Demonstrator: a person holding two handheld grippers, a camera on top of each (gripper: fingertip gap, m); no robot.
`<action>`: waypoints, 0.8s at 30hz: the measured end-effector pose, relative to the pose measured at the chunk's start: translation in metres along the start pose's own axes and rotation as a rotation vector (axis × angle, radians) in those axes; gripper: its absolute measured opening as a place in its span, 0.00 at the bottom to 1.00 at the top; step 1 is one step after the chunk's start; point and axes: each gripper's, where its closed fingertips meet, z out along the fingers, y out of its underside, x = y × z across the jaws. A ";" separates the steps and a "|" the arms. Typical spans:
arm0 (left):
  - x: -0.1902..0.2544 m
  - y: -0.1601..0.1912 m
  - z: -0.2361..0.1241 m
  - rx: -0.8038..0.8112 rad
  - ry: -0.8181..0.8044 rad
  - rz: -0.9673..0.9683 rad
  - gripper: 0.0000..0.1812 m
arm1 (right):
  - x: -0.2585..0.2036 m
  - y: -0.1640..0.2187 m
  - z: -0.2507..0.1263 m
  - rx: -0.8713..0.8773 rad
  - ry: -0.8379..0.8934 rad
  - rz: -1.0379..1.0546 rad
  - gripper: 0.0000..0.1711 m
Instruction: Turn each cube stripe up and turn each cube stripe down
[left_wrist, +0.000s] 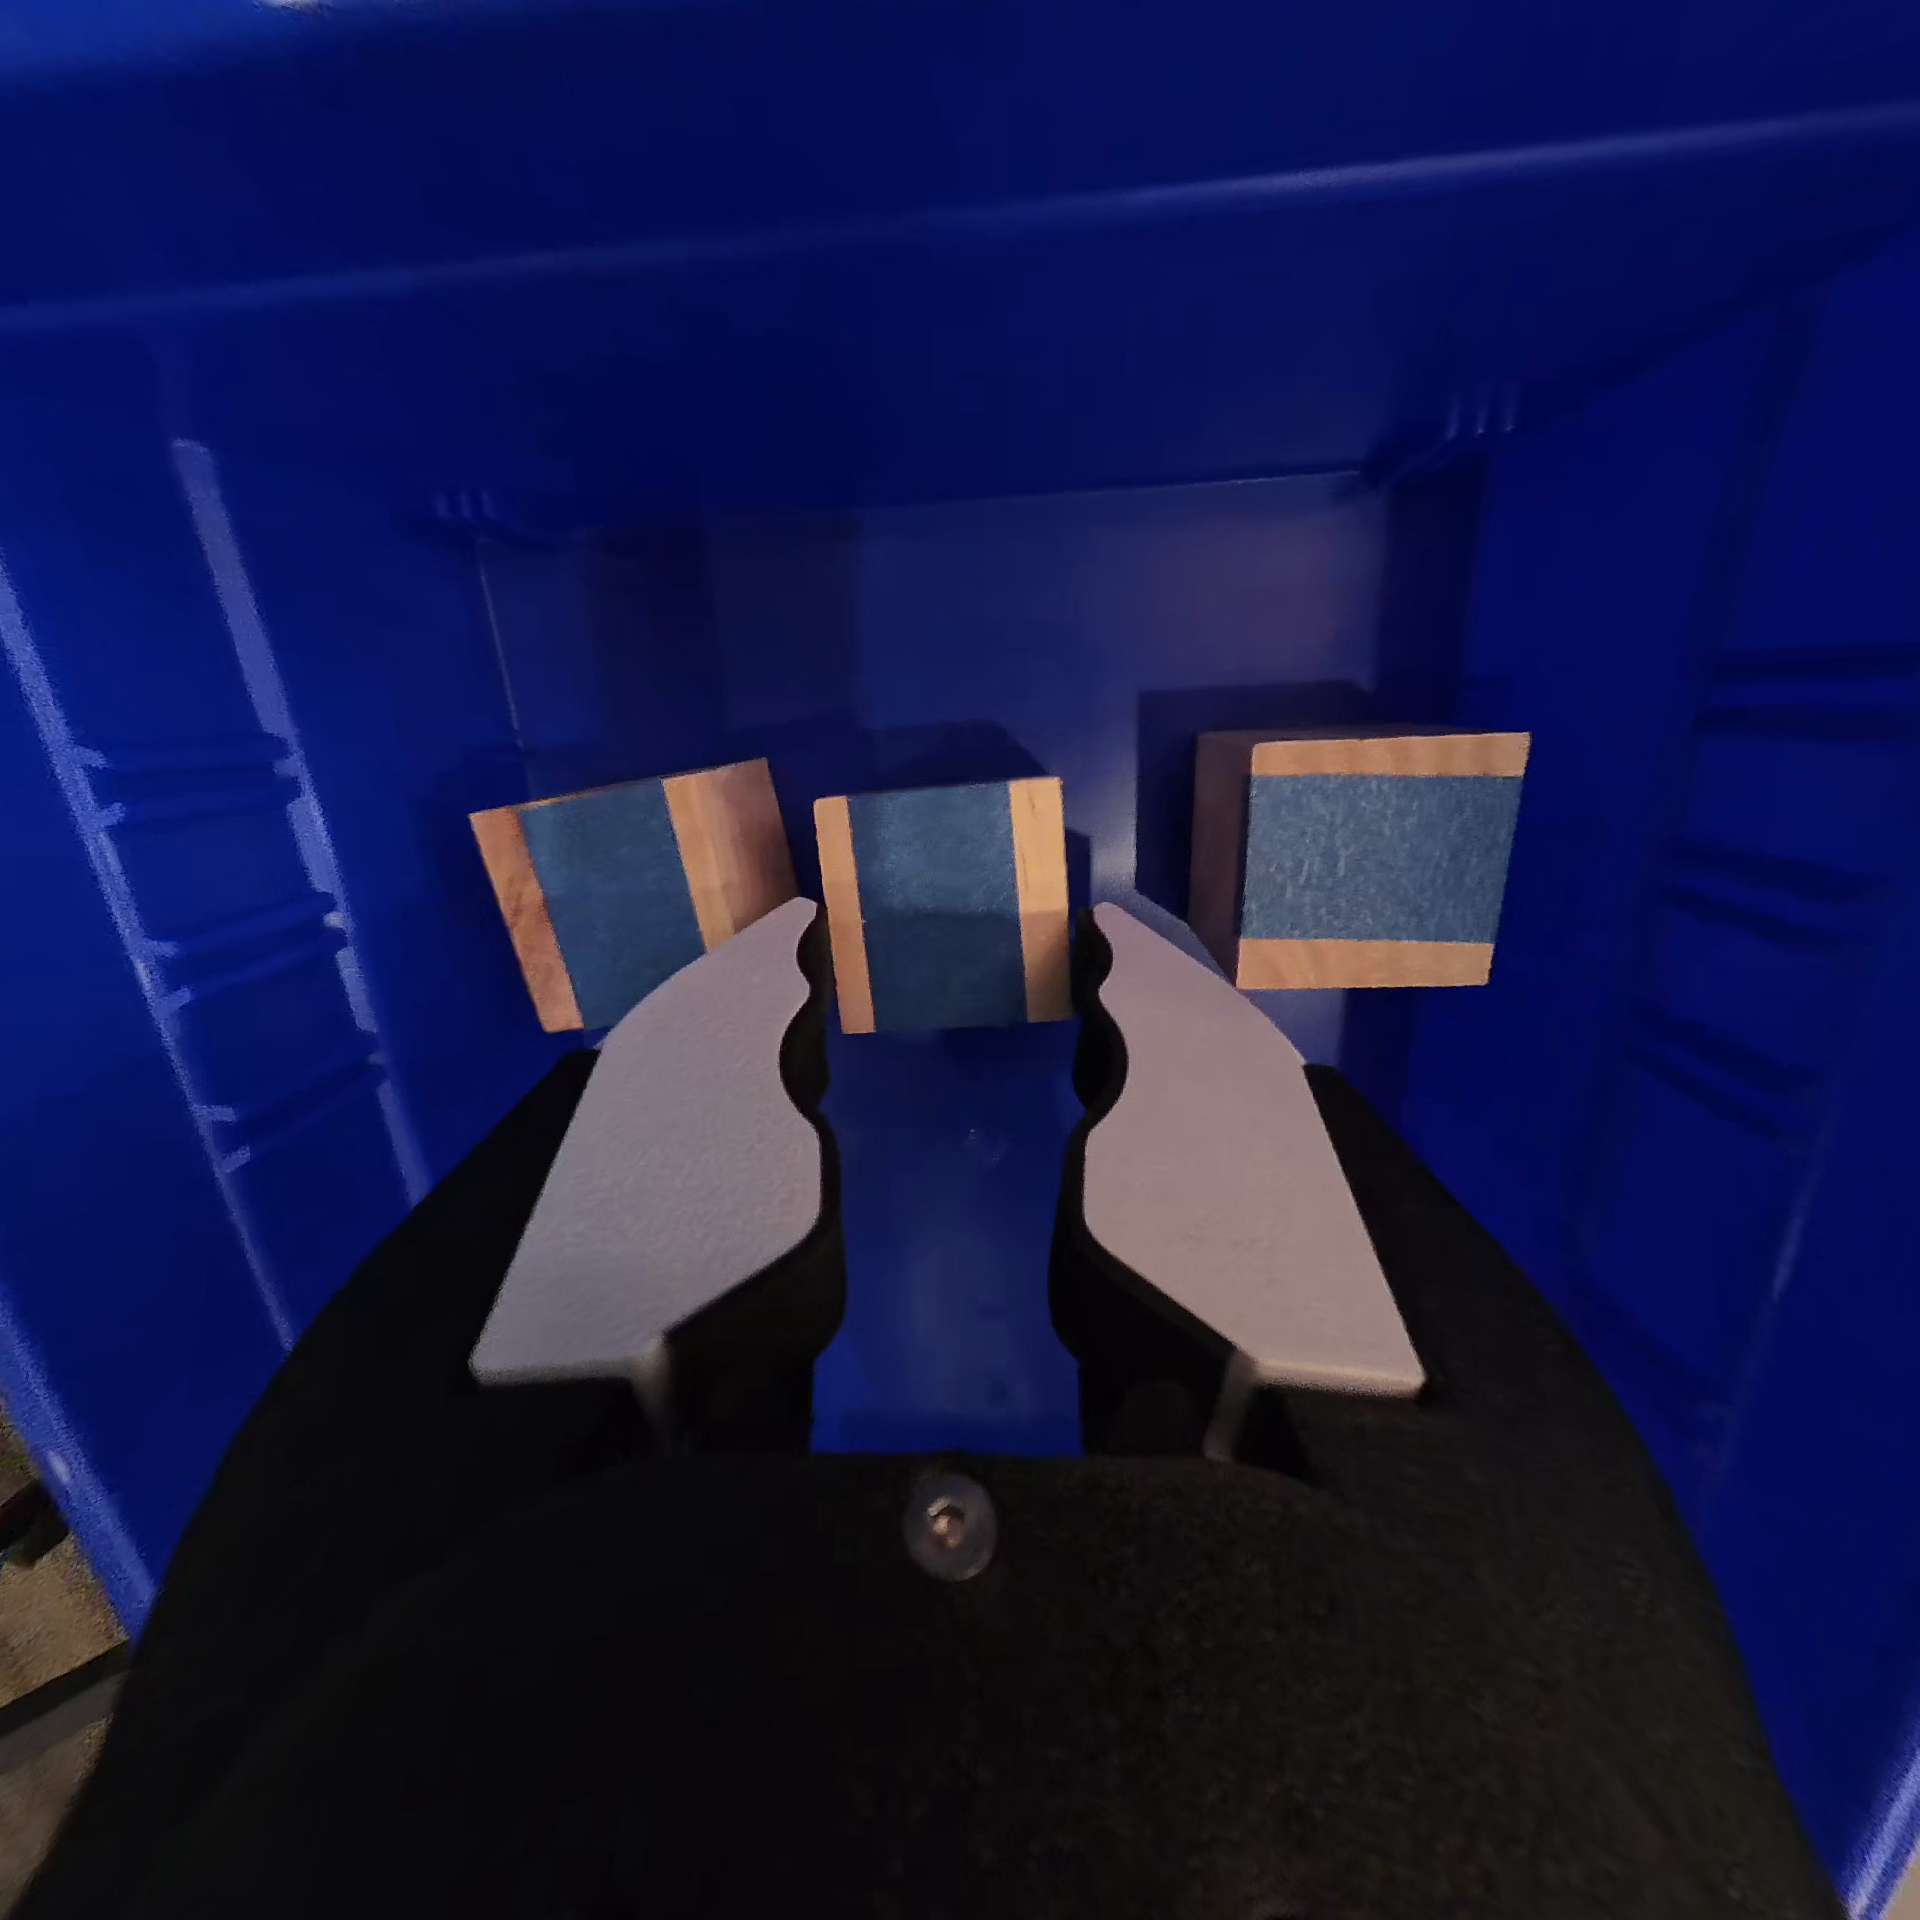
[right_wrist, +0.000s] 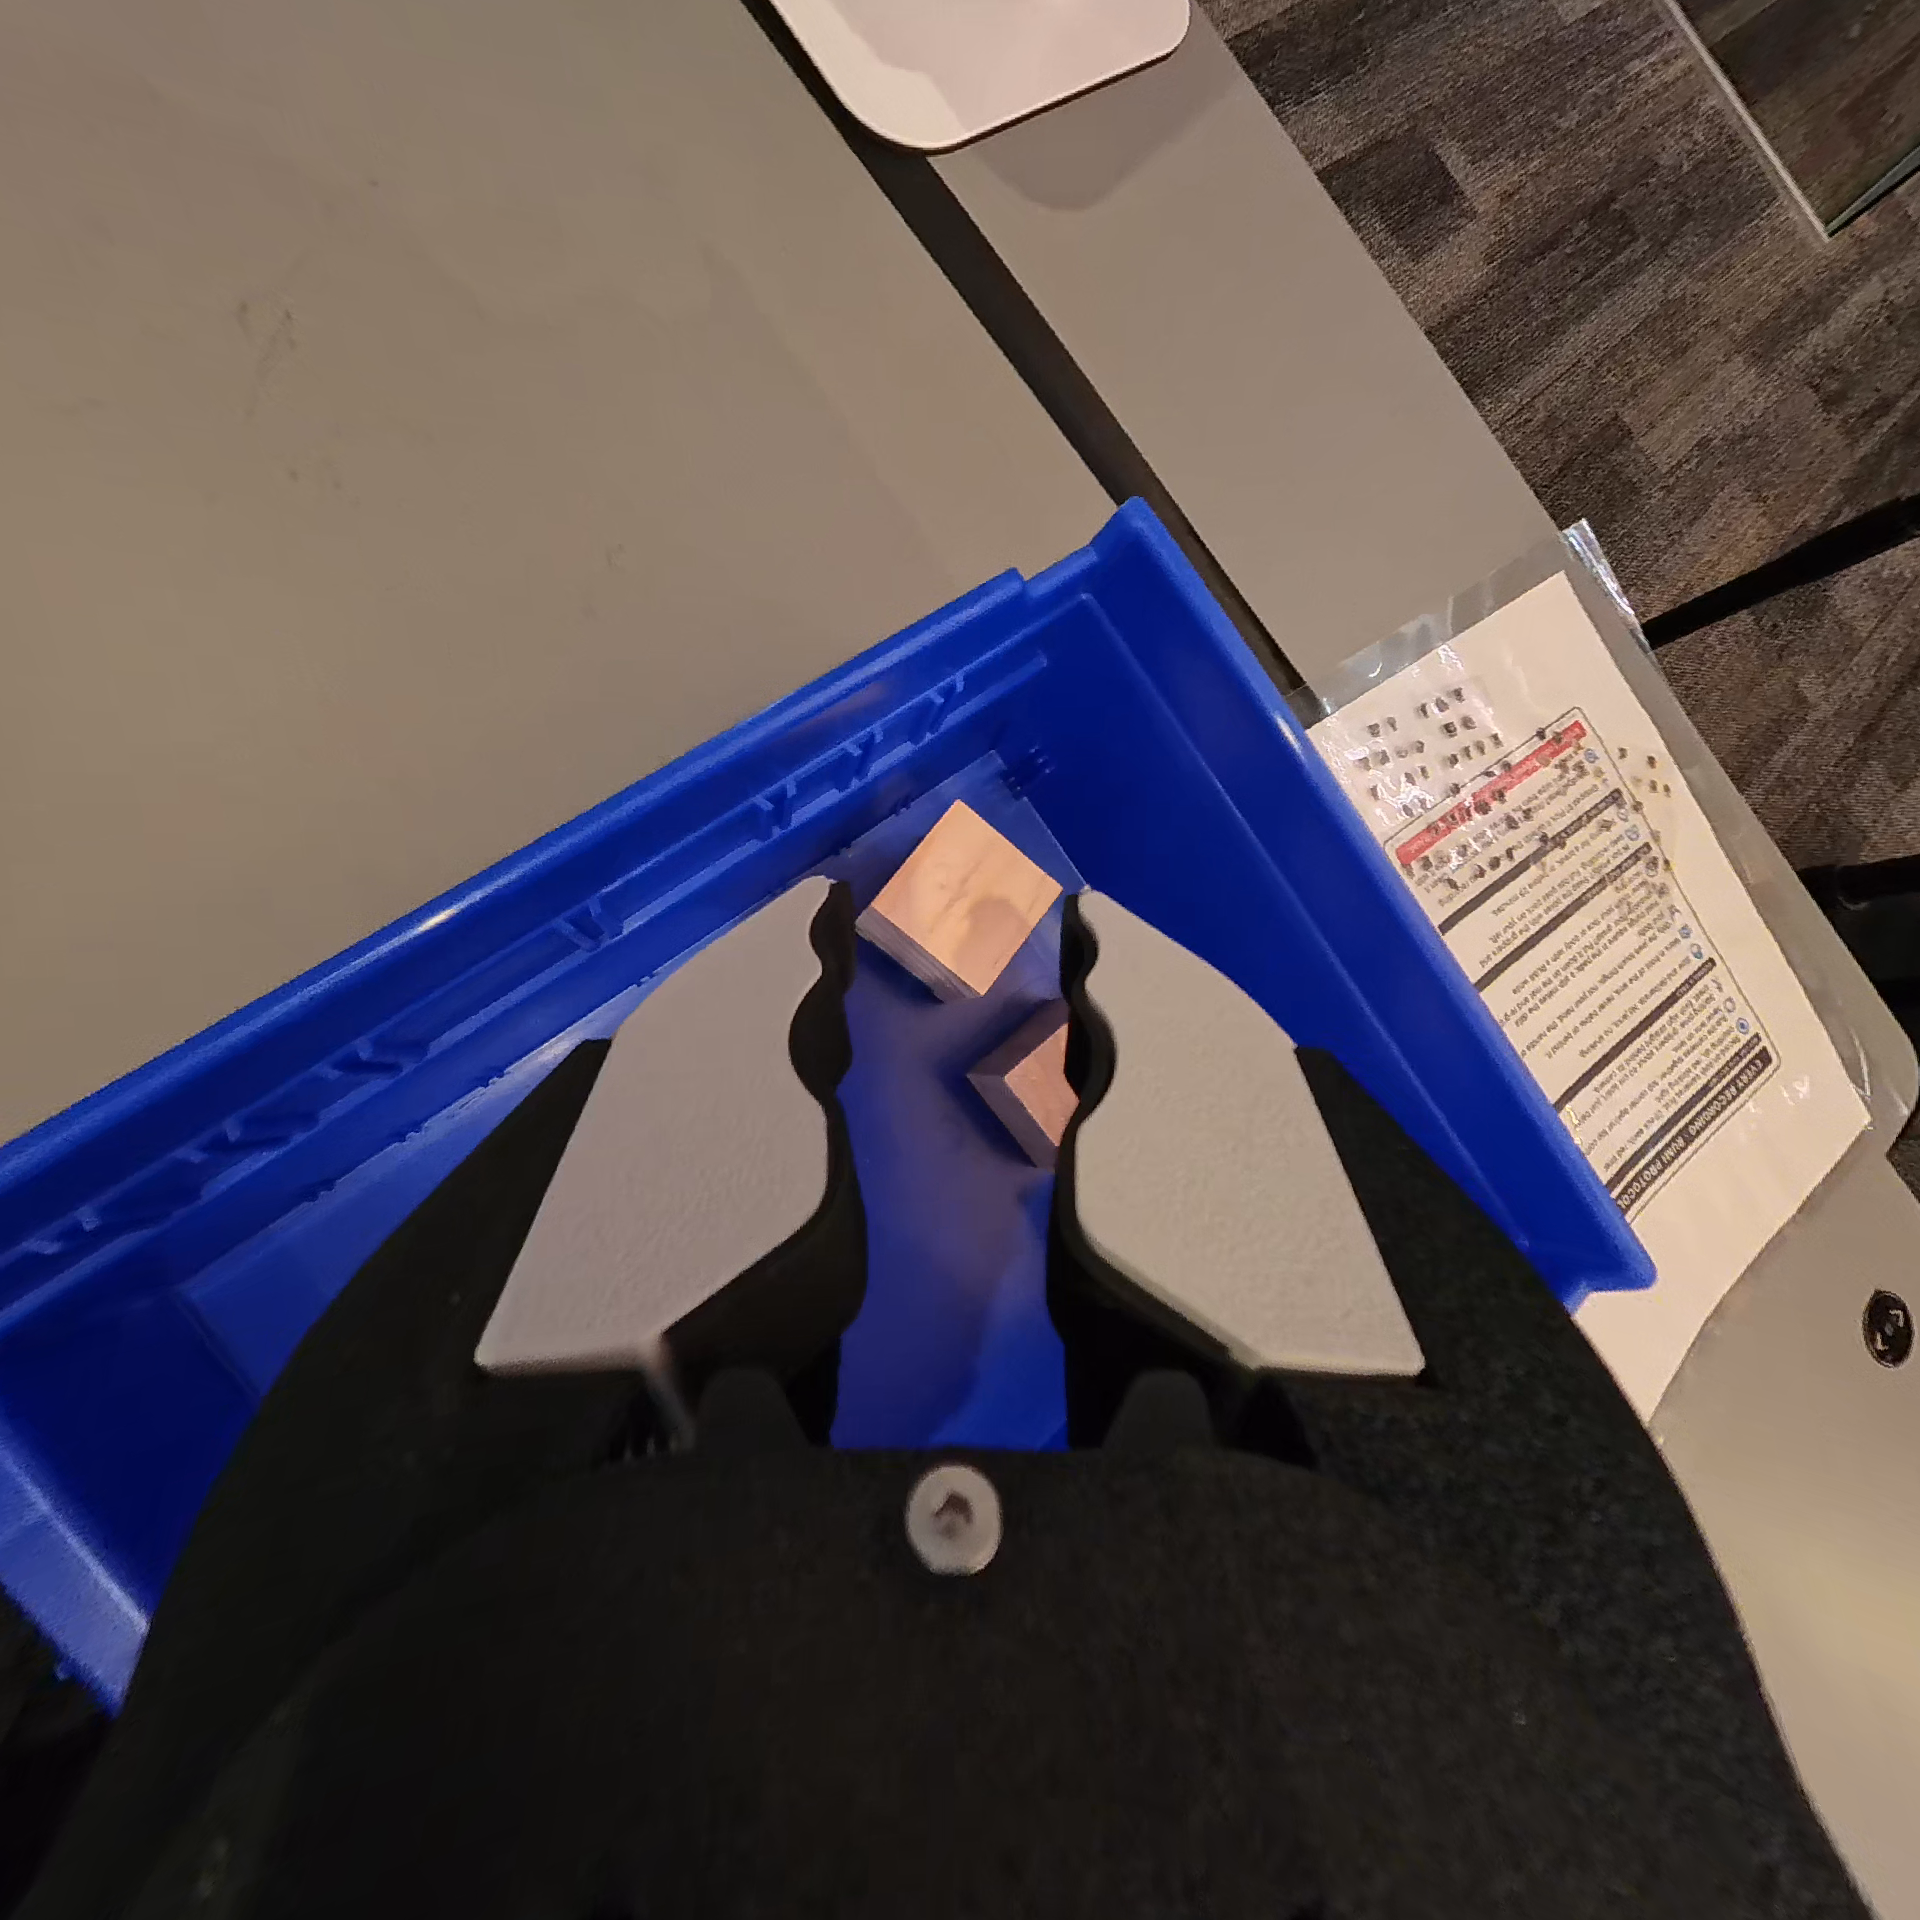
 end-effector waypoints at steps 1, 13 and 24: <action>0.000 0.000 -0.003 0.011 0.004 -0.002 0.25 | 0.000 0.000 0.000 0.000 0.002 -0.002 0.22; 0.059 -0.013 -0.146 0.472 0.246 0.107 0.24 | -0.010 -0.073 -0.037 0.239 0.114 -0.077 0.25; 0.256 0.053 -0.270 0.545 1.123 0.333 0.24 | -0.204 -0.216 -0.086 0.916 -0.275 -0.372 0.43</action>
